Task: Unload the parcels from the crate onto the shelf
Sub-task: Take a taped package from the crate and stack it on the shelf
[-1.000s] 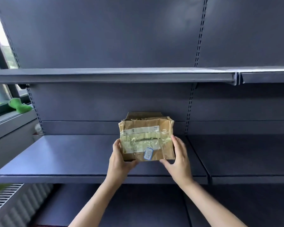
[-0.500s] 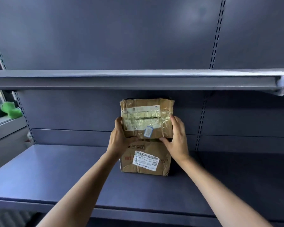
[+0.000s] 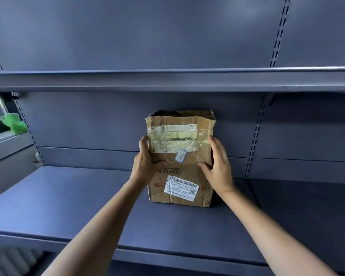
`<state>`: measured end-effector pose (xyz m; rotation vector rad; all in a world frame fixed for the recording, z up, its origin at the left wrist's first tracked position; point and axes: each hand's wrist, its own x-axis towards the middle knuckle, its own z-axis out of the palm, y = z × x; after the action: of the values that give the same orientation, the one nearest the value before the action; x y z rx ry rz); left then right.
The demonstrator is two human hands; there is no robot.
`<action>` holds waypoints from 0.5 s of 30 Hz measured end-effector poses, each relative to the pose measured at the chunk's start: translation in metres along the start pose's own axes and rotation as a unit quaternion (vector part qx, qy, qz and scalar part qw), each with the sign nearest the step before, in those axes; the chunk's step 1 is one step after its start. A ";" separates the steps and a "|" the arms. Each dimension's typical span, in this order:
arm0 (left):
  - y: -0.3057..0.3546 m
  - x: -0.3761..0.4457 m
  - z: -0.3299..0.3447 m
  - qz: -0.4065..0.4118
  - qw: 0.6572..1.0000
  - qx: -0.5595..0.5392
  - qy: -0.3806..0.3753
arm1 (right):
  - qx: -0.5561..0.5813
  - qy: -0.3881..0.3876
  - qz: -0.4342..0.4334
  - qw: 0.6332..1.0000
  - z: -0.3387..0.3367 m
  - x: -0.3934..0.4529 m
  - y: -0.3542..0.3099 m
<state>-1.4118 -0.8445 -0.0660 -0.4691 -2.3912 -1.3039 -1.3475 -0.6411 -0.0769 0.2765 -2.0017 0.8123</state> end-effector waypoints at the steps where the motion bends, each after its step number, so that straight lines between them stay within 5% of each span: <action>1: -0.001 0.002 0.000 -0.003 1.000 0.000 -0.001 | 0.002 -0.001 0.001 1.000 0.001 0.000 0.002; 15: 0.002 -0.004 -0.004 0.012 1.000 0.012 -0.004 | 0.011 -0.043 0.020 0.999 -0.002 -0.007 0.006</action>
<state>-1.4070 -0.8469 -0.0642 -0.4953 -2.3968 -1.2640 -1.3453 -0.6366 -0.0843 0.2895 -2.0856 0.8610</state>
